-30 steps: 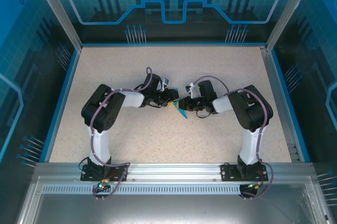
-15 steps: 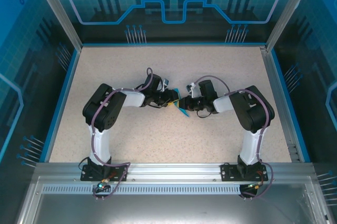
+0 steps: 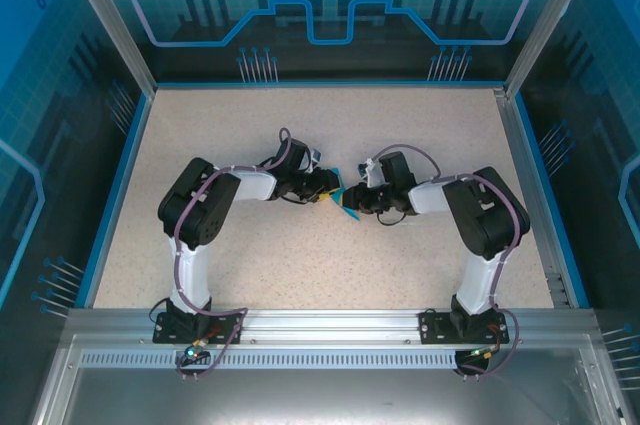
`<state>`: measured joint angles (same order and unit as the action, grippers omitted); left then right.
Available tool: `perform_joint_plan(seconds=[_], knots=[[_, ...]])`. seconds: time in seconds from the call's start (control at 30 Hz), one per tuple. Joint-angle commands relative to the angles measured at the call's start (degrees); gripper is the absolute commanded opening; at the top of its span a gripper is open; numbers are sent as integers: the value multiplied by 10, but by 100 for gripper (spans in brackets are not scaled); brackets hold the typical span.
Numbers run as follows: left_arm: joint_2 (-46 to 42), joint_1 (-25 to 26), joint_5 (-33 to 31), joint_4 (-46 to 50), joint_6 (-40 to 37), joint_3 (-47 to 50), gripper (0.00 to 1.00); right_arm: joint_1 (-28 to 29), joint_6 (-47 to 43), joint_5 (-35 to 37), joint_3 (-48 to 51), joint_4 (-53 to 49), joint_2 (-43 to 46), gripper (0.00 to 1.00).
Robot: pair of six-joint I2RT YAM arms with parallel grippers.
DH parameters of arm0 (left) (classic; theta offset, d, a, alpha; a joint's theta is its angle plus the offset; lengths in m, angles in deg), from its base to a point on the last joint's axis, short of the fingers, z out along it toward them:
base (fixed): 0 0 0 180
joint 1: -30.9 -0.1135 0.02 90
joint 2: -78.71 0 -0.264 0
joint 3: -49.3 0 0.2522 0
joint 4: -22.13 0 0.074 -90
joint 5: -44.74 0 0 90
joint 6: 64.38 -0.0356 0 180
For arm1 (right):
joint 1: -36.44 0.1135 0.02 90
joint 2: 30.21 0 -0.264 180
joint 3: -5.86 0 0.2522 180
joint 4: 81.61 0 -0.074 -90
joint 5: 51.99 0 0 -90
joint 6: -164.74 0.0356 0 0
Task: Fold a paper plane with a square sheet of paper (pick it up from the middle)
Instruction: Fold the wing for the fifth time at the center of the table.
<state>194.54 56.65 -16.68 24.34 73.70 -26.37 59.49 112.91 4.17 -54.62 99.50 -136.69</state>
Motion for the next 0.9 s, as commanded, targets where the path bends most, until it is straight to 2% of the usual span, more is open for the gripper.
perform_joint_plan(seconds=[0.0,0.23,0.6,0.87], knots=[[24,-1,-20,40,0,-8,37,-8,1,-6,8,-50,27,23],[24,-1,-17,41,-4,-10,37,-11,0,-16,20,-70,33,25],[14,-1,9,22,-3,-15,38,-13,-11,-4,17,-98,5,10],[-20,2,47,-17,-8,-7,43,-13,-25,10,13,-112,-9,10]])
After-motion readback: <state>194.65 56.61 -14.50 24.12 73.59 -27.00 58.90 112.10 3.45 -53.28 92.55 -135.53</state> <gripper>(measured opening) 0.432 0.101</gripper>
